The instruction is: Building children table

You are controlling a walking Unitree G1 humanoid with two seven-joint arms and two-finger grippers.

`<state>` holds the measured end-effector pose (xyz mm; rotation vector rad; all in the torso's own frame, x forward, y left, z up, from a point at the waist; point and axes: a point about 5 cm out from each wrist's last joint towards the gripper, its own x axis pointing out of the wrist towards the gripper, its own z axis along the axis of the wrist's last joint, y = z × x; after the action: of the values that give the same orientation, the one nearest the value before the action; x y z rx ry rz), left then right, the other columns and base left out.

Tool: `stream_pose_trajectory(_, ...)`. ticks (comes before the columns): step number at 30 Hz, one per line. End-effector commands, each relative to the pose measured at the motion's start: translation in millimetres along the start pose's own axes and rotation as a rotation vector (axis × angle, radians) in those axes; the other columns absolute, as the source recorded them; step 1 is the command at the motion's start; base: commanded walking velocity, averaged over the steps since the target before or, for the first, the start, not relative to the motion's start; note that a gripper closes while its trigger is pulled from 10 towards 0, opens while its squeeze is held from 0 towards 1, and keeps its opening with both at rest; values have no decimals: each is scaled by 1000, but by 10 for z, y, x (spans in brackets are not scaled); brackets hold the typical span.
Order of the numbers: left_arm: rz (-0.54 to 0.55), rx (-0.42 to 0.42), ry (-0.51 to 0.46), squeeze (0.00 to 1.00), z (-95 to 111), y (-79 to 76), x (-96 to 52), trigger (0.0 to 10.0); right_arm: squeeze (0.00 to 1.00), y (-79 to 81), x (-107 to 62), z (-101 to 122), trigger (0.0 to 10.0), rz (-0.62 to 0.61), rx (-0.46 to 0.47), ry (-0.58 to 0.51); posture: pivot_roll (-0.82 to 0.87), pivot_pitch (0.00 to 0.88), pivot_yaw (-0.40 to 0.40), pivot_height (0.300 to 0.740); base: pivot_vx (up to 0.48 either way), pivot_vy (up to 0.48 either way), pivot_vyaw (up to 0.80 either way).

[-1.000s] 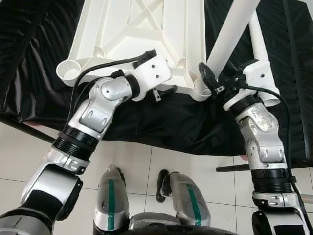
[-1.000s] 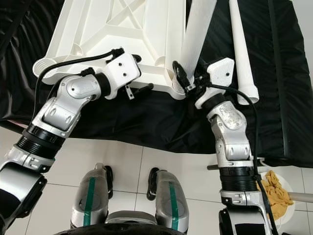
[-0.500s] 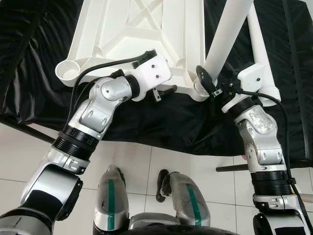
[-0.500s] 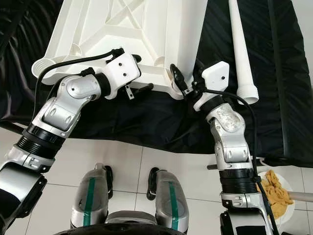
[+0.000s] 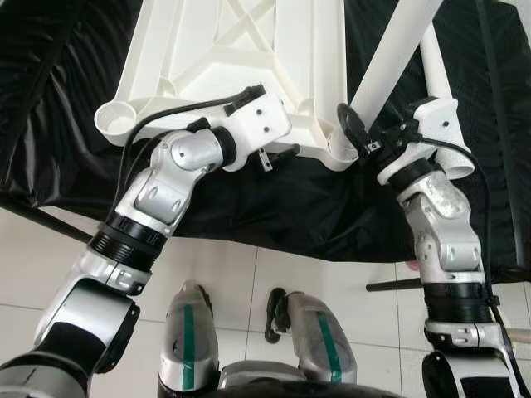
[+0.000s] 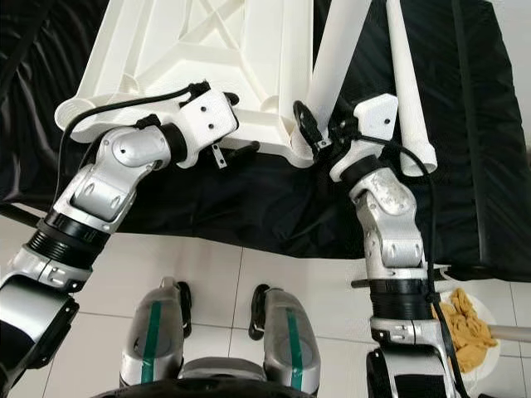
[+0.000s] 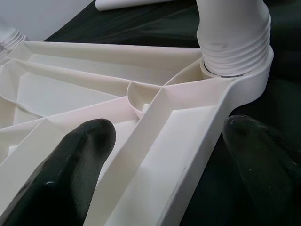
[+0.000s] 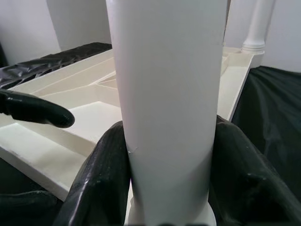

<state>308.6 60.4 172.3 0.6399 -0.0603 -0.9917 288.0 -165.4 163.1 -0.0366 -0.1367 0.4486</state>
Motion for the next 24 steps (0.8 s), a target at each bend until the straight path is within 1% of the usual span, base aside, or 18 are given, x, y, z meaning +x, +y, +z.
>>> stream_pose_trajectory(1, 10, 25, -5, 0, 34, 11, 0, 10000, 0, -24, -66, -339, 10000, -34, 85, 182, 113, 118, -60, 740, 0, 0, 0)
stream_pose_trajectory(7, 13, 27, -3, 0, 32, 9, -8, 10000, 0, -22, -46, -363, 10000, -35, 116, 197, 119, 117, -67, 740, 0, 0, 0)
stream_pose_trajectory(10, 14, 28, -3, 0, 32, 8, -11, 10000, 0, -21, -51, -383, 10000, -34, 115, 207, 121, 117, -68, 740, 0, 0, 0)
stream_pose_trajectory(13, 15, 28, -2, 0, 30, 3, -17, 10000, 0, -24, -80, -434, 10000, -43, 161, 232, 122, 116, -68, 740, 0, 0, 0)
stream_pose_trajectory(15, 15, 28, -2, 0, 30, 3, -17, 10000, 0, -24, -80, -434, 10000, -43, 161, 232, 122, 116, -68, 740, 0, 0, 0)
stream_pose_trajectory(20, 12, 32, -3, 0, 32, -1, -17, 10000, 0, -78, -143, -486, 10000, -84, 208, 245, 117, 114, -64, 740, 0, 0, 0)
stream_pose_trajectory(21, 11, 33, -4, 0, 36, 0, -13, 10000, 0, -108, -165, -492, 10000, -101, 228, 234, 117, 114, -63, 740, 0, 0, 0)
stream_pose_trajectory(23, 11, 33, -4, 0, 36, 0, -13, 10000, 0, -108, -165, -492, 10000, -101, 228, 234, 117, 114, -63, 740, 0, 0, 0)
stream_pose_trajectory(24, 11, 34, -5, 0, 38, 2, -10, 10000, 0, -127, -178, -495, 10000, -111, 242, 226, 117, 114, -63, 740, 0, 0, 0)
